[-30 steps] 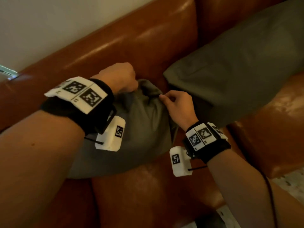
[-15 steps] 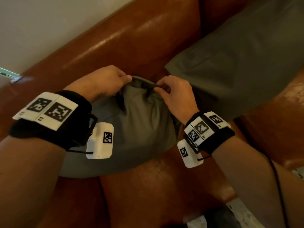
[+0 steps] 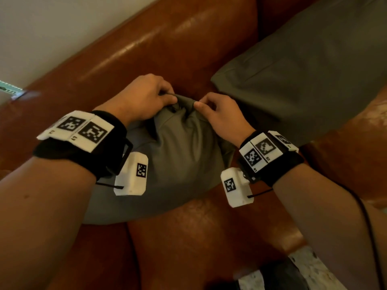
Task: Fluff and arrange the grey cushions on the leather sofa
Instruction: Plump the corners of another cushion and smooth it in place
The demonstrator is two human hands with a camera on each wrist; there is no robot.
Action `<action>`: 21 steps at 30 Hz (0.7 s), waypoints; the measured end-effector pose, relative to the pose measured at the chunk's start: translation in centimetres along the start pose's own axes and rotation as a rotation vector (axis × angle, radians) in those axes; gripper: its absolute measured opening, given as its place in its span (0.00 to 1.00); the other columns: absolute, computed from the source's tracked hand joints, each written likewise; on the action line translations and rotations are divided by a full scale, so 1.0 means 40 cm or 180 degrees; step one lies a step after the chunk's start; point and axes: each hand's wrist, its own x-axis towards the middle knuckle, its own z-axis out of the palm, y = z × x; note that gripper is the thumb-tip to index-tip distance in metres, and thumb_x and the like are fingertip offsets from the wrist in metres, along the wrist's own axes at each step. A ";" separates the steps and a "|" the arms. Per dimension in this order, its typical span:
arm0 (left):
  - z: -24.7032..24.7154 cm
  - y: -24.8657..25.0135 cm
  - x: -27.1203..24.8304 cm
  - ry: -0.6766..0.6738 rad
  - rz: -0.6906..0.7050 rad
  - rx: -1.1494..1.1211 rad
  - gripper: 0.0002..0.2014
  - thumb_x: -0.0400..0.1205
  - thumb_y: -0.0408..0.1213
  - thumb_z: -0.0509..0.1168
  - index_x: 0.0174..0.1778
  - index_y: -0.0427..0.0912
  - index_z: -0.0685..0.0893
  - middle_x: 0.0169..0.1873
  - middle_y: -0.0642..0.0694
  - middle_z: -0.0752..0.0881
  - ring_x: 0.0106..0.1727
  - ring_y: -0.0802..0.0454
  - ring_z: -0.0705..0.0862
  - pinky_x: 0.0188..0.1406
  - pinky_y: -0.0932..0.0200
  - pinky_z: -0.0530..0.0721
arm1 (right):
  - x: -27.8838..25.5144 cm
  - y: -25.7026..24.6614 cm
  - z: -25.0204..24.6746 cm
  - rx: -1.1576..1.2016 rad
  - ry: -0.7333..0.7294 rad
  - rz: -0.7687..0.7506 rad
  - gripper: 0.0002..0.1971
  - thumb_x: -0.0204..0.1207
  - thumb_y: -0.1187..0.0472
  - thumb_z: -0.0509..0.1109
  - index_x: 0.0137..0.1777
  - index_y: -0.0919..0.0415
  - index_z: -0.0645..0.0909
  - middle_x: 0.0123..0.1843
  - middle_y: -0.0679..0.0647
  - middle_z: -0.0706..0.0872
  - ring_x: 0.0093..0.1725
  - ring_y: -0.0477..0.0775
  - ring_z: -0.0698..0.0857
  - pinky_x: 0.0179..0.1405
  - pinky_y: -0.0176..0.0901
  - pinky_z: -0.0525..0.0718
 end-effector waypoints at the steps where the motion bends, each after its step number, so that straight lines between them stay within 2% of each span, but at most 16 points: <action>1: 0.000 -0.002 0.001 0.0032 -0.0122 -0.0178 0.08 0.85 0.41 0.64 0.48 0.43 0.87 0.48 0.48 0.82 0.50 0.50 0.79 0.49 0.54 0.73 | -0.004 -0.011 0.003 -0.0068 0.0227 0.0053 0.10 0.79 0.52 0.71 0.45 0.59 0.82 0.38 0.50 0.84 0.39 0.47 0.81 0.40 0.44 0.78; 3: 0.000 -0.003 0.004 0.0006 -0.0397 -0.0605 0.10 0.85 0.41 0.64 0.47 0.41 0.88 0.45 0.46 0.86 0.47 0.51 0.82 0.47 0.55 0.75 | -0.019 -0.041 0.007 -0.0397 0.0707 -0.0030 0.12 0.76 0.48 0.73 0.40 0.55 0.79 0.35 0.47 0.81 0.36 0.47 0.80 0.34 0.42 0.76; 4: 0.003 -0.004 0.005 -0.0048 -0.0509 -0.0795 0.11 0.85 0.42 0.64 0.47 0.39 0.88 0.43 0.46 0.87 0.46 0.51 0.83 0.47 0.54 0.77 | -0.028 -0.060 0.011 -0.0572 0.0706 -0.0057 0.15 0.76 0.45 0.72 0.36 0.53 0.78 0.33 0.46 0.79 0.34 0.47 0.79 0.31 0.42 0.74; 6: 0.011 -0.002 0.008 -0.0122 -0.0679 -0.1140 0.14 0.85 0.43 0.64 0.46 0.35 0.88 0.40 0.42 0.86 0.42 0.49 0.82 0.46 0.51 0.78 | -0.035 -0.093 0.023 -0.0868 0.0350 0.0100 0.23 0.76 0.38 0.69 0.27 0.52 0.72 0.27 0.47 0.75 0.30 0.50 0.78 0.26 0.43 0.67; 8: 0.021 0.003 0.010 -0.0117 -0.0906 -0.1459 0.16 0.85 0.42 0.64 0.44 0.31 0.86 0.38 0.37 0.83 0.39 0.48 0.78 0.43 0.50 0.76 | -0.024 -0.108 0.036 -0.0897 0.0149 0.0312 0.26 0.75 0.37 0.69 0.23 0.53 0.70 0.25 0.49 0.73 0.30 0.54 0.78 0.25 0.42 0.65; 12: 0.029 0.002 0.010 -0.0061 -0.1281 -0.1926 0.10 0.84 0.40 0.66 0.39 0.40 0.83 0.36 0.40 0.79 0.38 0.47 0.75 0.42 0.50 0.74 | -0.021 -0.115 0.056 -0.0568 0.0148 0.0283 0.20 0.75 0.49 0.72 0.25 0.58 0.79 0.25 0.51 0.79 0.34 0.54 0.84 0.32 0.47 0.76; 15: 0.025 0.009 0.012 0.0063 -0.1506 -0.2132 0.06 0.81 0.37 0.66 0.41 0.39 0.84 0.40 0.36 0.81 0.43 0.43 0.80 0.47 0.45 0.82 | -0.046 -0.117 0.066 -0.0582 0.0357 -0.0050 0.15 0.77 0.51 0.70 0.32 0.58 0.83 0.27 0.49 0.81 0.34 0.52 0.83 0.34 0.47 0.79; 18: 0.002 0.035 0.001 0.0704 -0.1289 -0.1694 0.04 0.79 0.39 0.64 0.42 0.43 0.81 0.35 0.45 0.79 0.39 0.48 0.77 0.39 0.50 0.78 | -0.064 -0.112 0.075 -0.0716 0.0669 -0.0513 0.13 0.77 0.54 0.71 0.32 0.58 0.81 0.27 0.44 0.75 0.31 0.47 0.77 0.32 0.42 0.69; 20: -0.018 0.054 -0.017 0.1207 -0.0859 -0.1248 0.07 0.78 0.43 0.64 0.41 0.43 0.80 0.35 0.49 0.80 0.39 0.50 0.78 0.36 0.55 0.76 | -0.067 -0.103 0.081 -0.0727 0.0996 -0.0788 0.12 0.76 0.56 0.72 0.32 0.58 0.81 0.29 0.47 0.76 0.30 0.46 0.76 0.31 0.40 0.68; 21: -0.027 0.064 -0.028 0.1258 -0.0665 -0.1042 0.11 0.79 0.46 0.65 0.40 0.41 0.81 0.35 0.50 0.80 0.40 0.51 0.78 0.36 0.57 0.75 | -0.068 -0.097 0.085 -0.0699 0.1130 -0.0883 0.11 0.76 0.57 0.72 0.33 0.59 0.83 0.30 0.49 0.79 0.30 0.47 0.77 0.31 0.40 0.69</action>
